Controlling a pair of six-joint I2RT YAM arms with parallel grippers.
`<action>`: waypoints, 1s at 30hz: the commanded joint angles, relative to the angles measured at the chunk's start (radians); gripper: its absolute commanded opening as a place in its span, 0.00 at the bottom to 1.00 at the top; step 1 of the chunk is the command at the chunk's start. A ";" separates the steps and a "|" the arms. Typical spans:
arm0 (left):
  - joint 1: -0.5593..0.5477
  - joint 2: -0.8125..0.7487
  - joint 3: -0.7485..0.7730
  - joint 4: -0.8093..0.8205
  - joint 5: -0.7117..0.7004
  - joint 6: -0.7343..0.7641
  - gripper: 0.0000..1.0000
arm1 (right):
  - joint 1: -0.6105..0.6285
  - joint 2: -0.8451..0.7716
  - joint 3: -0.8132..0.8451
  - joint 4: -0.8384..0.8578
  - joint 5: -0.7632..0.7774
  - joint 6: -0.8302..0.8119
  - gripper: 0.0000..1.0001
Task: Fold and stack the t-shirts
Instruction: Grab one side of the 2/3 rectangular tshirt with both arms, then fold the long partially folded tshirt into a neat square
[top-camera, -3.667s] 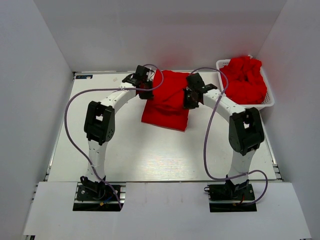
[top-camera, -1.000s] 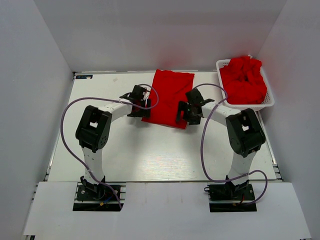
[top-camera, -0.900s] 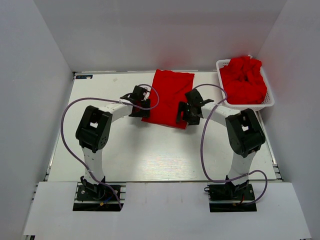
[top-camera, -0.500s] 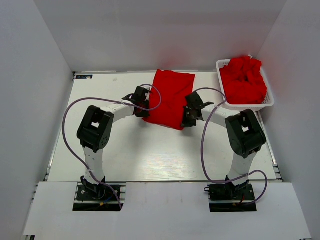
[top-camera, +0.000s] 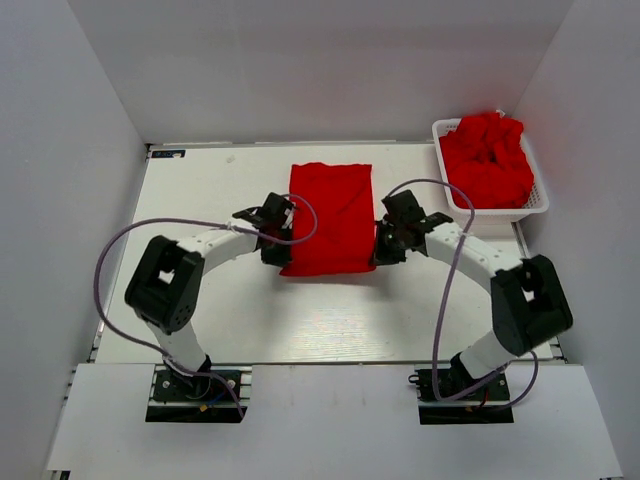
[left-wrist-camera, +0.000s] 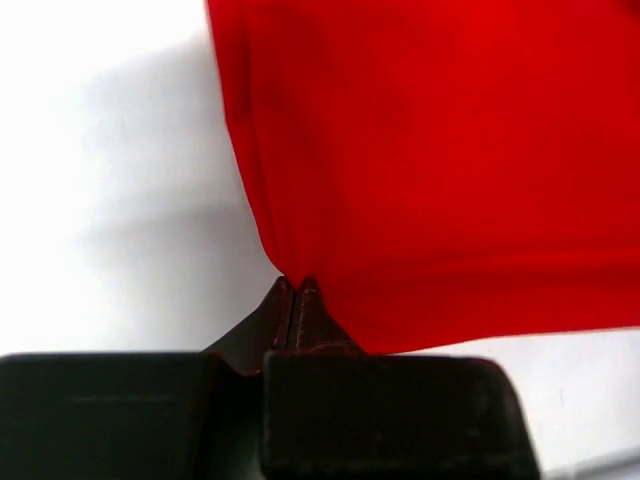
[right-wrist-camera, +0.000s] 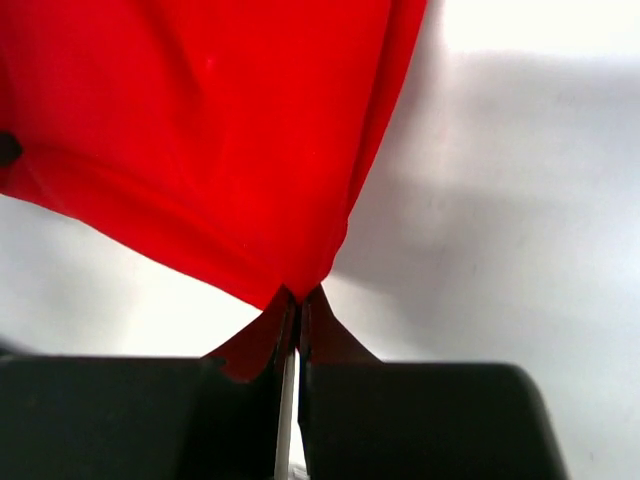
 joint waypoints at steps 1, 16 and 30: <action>-0.007 -0.149 -0.023 -0.160 0.002 -0.009 0.00 | 0.003 -0.094 -0.037 -0.138 -0.048 -0.066 0.00; -0.002 -0.125 0.283 -0.236 0.024 -0.070 0.00 | -0.020 -0.053 0.182 -0.148 0.086 -0.072 0.00; 0.025 0.170 0.789 -0.314 -0.220 -0.105 0.00 | -0.105 0.172 0.516 -0.132 0.145 -0.109 0.00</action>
